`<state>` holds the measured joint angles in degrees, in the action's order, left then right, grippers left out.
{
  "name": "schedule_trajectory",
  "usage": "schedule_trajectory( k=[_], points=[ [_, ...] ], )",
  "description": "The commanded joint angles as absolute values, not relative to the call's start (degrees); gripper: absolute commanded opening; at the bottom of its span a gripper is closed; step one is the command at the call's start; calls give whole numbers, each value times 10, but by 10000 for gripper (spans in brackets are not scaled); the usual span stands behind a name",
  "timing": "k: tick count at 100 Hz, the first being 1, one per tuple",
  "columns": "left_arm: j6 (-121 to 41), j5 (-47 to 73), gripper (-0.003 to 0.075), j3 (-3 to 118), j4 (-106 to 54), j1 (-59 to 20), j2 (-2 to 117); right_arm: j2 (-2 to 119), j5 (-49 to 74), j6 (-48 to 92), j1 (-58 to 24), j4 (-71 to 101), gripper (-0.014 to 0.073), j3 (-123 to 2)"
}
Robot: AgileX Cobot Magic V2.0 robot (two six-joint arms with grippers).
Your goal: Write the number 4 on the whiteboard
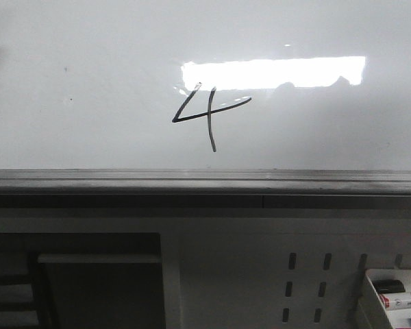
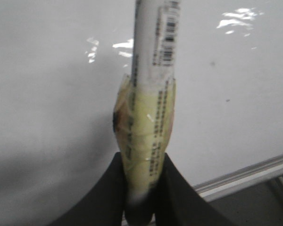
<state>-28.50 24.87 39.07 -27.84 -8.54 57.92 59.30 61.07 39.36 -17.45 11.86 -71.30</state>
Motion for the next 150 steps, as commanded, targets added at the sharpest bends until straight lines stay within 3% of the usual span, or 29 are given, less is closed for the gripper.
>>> schedule_trajectory(
  k=[1, 78, 90, 111, 116, 150],
  points=[
    [-275, 203, -20, 399, -304, -59, 583, 585, 580, 392, -172, 120, 351, -715],
    [-275, 191, -11, 400, -325, -48, 686, 585, 577, 392, -172, 120, 351, -692],
    [-275, 187, 63, 400, -325, -48, 688, 585, 577, 392, -172, 120, 351, -692],
    [-275, 191, 335, 409, -324, -48, 687, 585, 574, 390, -172, 120, 351, -692],
    [-275, 198, 366, 416, -319, -47, 686, 585, 574, 384, -172, 118, 350, -692],
    [-231, 398, 378, 534, -169, -48, 602, 543, 587, 119, -116, -39, 341, -683]
  ],
)
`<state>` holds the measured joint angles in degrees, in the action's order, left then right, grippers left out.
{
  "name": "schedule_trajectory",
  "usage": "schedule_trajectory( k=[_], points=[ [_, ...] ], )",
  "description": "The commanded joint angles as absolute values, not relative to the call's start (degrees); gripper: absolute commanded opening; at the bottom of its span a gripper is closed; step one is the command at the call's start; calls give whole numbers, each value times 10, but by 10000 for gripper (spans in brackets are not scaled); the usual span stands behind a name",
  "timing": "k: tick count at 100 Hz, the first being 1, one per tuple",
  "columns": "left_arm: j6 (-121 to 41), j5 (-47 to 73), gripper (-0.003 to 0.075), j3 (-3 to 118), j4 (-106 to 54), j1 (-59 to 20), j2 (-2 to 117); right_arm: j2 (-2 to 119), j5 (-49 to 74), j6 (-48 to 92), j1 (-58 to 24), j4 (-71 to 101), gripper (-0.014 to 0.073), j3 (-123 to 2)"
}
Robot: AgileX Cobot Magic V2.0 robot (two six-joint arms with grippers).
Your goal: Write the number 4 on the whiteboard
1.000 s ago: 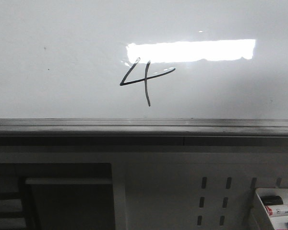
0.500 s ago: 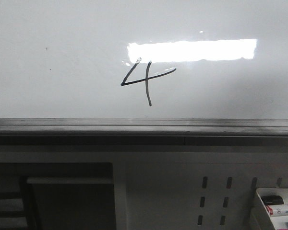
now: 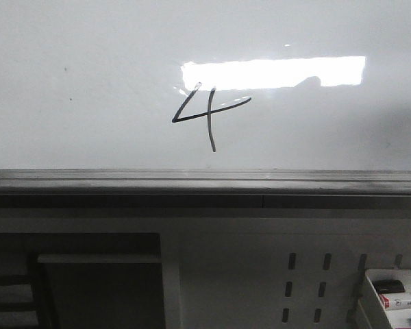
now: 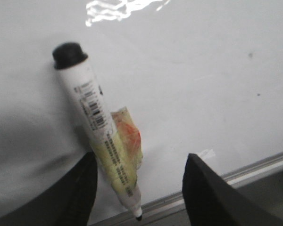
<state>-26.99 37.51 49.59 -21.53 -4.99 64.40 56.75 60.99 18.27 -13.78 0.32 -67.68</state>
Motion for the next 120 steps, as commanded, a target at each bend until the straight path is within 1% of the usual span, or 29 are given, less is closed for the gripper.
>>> schedule_trajectory(
  k=[1, 11, 16, 27, 33, 40, 46, 52, 63, 72, 77, 85, 120],
  points=[
    [-226, 401, 378, 536, -162, -48, 595, 541, 584, 114, -114, -40, 341, -679],
    [-148, 417, 377, 531, -59, -48, 542, 504, 549, 95, -80, -36, 336, -640],
    [-115, 412, 375, 522, -28, -48, 513, 479, 521, 80, -66, -32, 314, -612],
    [-96, 349, 372, 473, -15, -48, 441, 430, 447, 70, -53, -20, 255, -541],
    [-96, 303, 356, 437, -26, -48, 405, 406, 412, 70, -53, -12, 221, -507],
    [-95, 243, 318, 384, -46, -48, 364, 379, 379, 70, -53, -7, 174, -470],
    [-94, 191, 272, 337, -74, -48, 334, 358, 358, 70, -53, 0, 125, -442],
    [-94, 144, 225, 294, -92, -48, 313, 335, 343, 70, -53, 0, 57, -420],
    [-94, 52, 115, 238, -120, -48, 287, 296, 309, 70, -53, 30, -71, -385],
    [-94, -6, 23, 208, -121, -48, 285, 274, 277, 70, -53, 48, -72, -360],
    [-94, -16, -21, 202, -122, -48, 286, 266, 264, 70, -53, 48, -72, -348],
    [-96, -16, -20, 194, -118, -48, 286, 263, 241, 70, -53, 45, -72, -330],
    [-96, -16, -20, 186, -118, -48, 286, 263, 255, 70, -53, 45, -72, -317]
  ],
)
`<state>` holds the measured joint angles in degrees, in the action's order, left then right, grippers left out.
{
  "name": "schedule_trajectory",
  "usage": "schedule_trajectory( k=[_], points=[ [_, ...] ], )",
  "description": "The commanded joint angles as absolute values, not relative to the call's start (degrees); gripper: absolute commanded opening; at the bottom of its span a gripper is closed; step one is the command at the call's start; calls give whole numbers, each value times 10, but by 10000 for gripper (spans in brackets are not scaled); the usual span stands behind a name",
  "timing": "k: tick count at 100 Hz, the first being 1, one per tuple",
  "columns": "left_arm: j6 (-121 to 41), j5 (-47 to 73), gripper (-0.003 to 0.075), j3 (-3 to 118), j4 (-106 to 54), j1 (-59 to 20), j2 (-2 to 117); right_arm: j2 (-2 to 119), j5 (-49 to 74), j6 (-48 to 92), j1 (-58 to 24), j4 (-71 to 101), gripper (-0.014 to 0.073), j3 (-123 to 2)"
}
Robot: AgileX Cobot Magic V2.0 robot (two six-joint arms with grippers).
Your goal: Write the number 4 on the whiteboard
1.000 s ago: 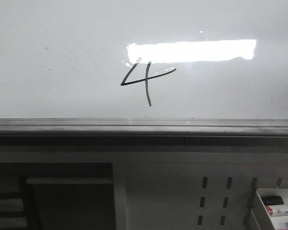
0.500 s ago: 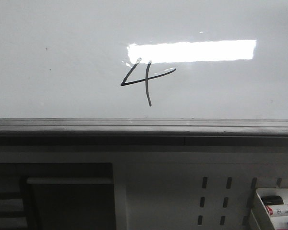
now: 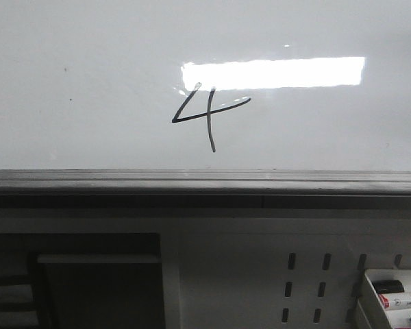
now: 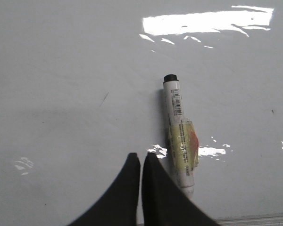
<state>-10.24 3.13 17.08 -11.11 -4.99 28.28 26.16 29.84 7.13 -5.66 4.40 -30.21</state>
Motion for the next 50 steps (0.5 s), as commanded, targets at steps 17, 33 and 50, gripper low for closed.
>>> schedule_trajectory(
  k=[17, 33, 50],
  points=[
    [-96, -18, -20, 159, -118, -57, 233, 263, 255, 70, -53, 45, -72, -317],
    [-97, -18, -20, 103, -114, -46, 143, 263, 255, 70, -53, 45, -72, -317],
    [-94, -35, -20, 46, -105, -46, 71, 263, 255, 70, -53, 45, -72, -317]
  ],
)
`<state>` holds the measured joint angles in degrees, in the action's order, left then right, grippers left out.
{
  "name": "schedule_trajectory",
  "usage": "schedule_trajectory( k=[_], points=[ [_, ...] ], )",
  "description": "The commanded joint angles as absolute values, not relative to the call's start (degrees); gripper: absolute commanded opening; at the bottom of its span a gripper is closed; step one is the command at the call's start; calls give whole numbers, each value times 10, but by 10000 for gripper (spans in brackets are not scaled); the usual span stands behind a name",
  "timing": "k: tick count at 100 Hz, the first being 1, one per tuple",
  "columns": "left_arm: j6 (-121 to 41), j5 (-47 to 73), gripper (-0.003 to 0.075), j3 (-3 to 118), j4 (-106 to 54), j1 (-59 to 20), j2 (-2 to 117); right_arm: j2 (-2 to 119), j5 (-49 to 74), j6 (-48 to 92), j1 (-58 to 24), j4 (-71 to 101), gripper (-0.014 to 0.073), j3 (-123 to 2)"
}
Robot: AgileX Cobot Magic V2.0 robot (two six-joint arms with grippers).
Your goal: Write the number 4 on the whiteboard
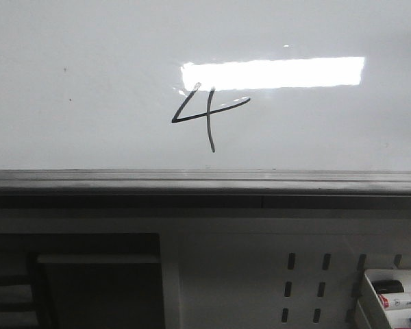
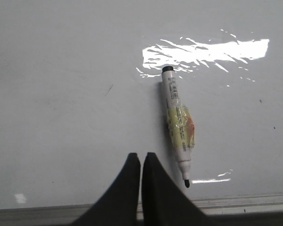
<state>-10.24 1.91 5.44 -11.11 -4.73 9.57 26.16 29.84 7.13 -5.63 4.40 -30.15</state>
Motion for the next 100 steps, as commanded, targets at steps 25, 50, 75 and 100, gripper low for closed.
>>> schedule_trajectory(
  k=[25, 50, 75, 100],
  points=[
    [65, -56, -20, -6, 49, -46, 33, 263, 255, 70, -53, 45, -72, -317],
    [65, -64, -20, -14, 47, -16, 13, 263, 254, 70, -53, 45, -72, -317],
    [65, -31, -20, -14, -5, -6, -20, 261, 253, 70, -53, 45, -72, -317],
    [65, -31, -20, -14, 23, -6, -20, 261, 253, 70, -53, 45, -72, -317]
  ],
)
